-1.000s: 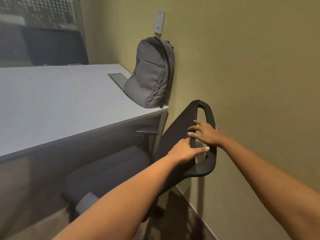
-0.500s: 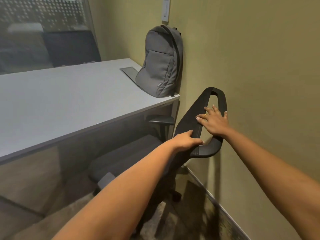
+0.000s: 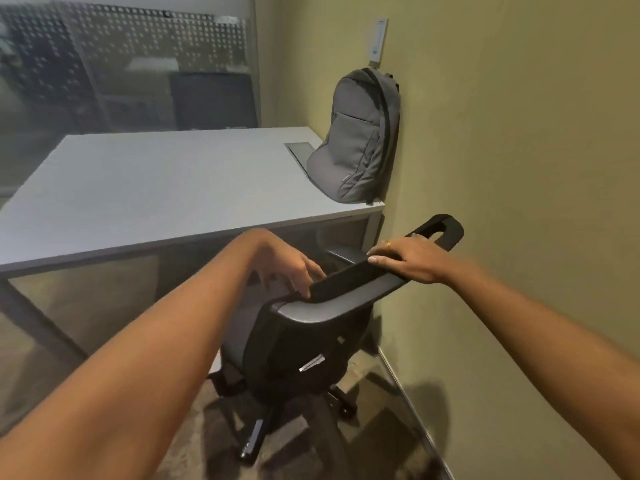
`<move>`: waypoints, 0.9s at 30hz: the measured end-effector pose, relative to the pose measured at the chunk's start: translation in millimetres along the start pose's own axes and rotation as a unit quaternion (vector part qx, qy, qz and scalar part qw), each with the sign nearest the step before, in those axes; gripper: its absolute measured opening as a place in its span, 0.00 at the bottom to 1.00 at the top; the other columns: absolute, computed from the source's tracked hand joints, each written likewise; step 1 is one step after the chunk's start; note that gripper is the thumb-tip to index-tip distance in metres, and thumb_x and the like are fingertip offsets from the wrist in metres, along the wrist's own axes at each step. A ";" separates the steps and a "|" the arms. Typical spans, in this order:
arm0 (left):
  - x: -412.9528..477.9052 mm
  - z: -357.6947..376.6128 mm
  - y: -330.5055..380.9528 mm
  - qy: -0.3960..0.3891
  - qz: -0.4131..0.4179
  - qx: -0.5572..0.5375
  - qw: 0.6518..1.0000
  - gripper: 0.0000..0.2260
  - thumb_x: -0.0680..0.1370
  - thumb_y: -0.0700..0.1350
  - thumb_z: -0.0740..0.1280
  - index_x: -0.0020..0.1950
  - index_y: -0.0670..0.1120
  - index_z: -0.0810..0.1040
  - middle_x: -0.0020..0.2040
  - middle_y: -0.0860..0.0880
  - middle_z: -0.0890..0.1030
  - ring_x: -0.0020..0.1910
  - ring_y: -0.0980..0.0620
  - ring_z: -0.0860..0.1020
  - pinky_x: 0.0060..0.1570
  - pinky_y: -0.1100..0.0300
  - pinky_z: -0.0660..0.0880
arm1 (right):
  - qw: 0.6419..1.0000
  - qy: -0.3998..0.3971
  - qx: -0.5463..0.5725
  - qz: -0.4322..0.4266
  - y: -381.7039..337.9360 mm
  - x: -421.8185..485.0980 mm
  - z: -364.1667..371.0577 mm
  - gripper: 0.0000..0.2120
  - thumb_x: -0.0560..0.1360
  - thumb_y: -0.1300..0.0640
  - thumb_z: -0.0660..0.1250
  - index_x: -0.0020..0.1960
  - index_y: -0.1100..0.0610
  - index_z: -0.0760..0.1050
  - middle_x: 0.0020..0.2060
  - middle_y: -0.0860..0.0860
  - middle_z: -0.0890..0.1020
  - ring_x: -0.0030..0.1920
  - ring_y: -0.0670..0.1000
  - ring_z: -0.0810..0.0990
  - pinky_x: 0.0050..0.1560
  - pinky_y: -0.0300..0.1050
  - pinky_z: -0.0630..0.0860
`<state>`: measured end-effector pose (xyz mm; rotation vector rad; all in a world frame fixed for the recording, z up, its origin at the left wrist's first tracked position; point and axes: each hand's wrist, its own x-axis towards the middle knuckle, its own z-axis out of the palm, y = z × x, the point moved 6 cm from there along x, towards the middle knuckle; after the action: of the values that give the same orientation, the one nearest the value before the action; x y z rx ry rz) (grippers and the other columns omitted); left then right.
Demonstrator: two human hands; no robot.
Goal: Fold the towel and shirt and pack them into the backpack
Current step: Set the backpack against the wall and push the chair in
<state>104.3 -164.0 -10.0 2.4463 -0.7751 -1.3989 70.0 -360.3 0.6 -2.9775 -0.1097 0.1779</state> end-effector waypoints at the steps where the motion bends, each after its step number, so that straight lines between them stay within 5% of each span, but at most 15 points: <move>1: -3.2 0.5 -1.7 0.002 -0.019 0.006 1.000 0.26 0.77 0.41 0.62 0.73 0.56 0.60 0.74 0.51 0.64 0.71 0.46 0.65 0.66 0.44 0.66 | 0.999 -0.003 -0.007 -0.031 0.5 -4.0 -2.5 0.24 0.77 0.38 0.51 0.65 0.48 0.72 0.63 0.48 0.76 0.64 0.51 0.72 0.66 0.53 0.66; 5: -13.4 1.3 1.5 0.088 -0.080 -0.001 0.993 0.22 0.79 0.51 0.60 0.72 0.50 0.63 0.73 0.47 0.65 0.70 0.45 0.66 0.68 0.46 0.66 | 0.994 0.023 -0.030 -0.100 -6.0 -10.1 2.2 0.24 0.77 0.39 0.51 0.66 0.50 0.71 0.60 0.50 0.77 0.61 0.51 0.74 0.62 0.49 0.70; 9: -4.9 18.0 26.2 0.292 -0.110 0.028 0.950 0.27 0.78 0.63 0.52 0.69 0.47 0.70 0.70 0.45 0.70 0.68 0.44 0.69 0.67 0.47 0.65 | 0.986 0.133 0.002 -0.099 -21.7 -17.7 15.3 0.22 0.79 0.42 0.49 0.59 0.51 0.76 0.51 0.52 0.79 0.54 0.52 0.75 0.57 0.53 0.70; 16: -6.7 61.6 38.1 0.533 -0.143 0.066 0.831 0.23 0.80 0.57 0.49 0.68 0.47 0.69 0.68 0.48 0.72 0.69 0.48 0.68 0.70 0.41 0.55 | 0.982 0.140 0.020 -0.128 -36.3 -19.8 16.4 0.20 0.81 0.49 0.48 0.58 0.53 0.77 0.54 0.52 0.79 0.56 0.53 0.76 0.60 0.53 0.68; 21: -15.9 61.6 22.3 0.559 -0.131 0.069 0.816 0.21 0.80 0.55 0.50 0.68 0.48 0.70 0.68 0.50 0.73 0.69 0.50 0.68 0.70 0.45 0.57 | 0.980 0.181 0.035 -0.080 -3.1 -26.1 11.0 0.20 0.80 0.50 0.51 0.48 0.56 0.80 0.47 0.52 0.82 0.52 0.52 0.78 0.64 0.54 0.66; 27: -17.7 50.0 23.6 0.528 -0.130 0.070 0.837 0.23 0.79 0.56 0.52 0.68 0.46 0.70 0.67 0.47 0.73 0.68 0.49 0.69 0.71 0.45 0.56 | 0.976 0.192 0.060 -0.086 -5.2 -25.9 8.4 0.20 0.79 0.50 0.53 0.39 0.57 0.78 0.37 0.54 0.81 0.40 0.54 0.78 0.48 0.54 0.76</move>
<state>46.7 -170.7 -12.9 2.9049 -0.2589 0.1321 43.0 -356.0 -3.8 -2.8012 -0.2960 -0.3947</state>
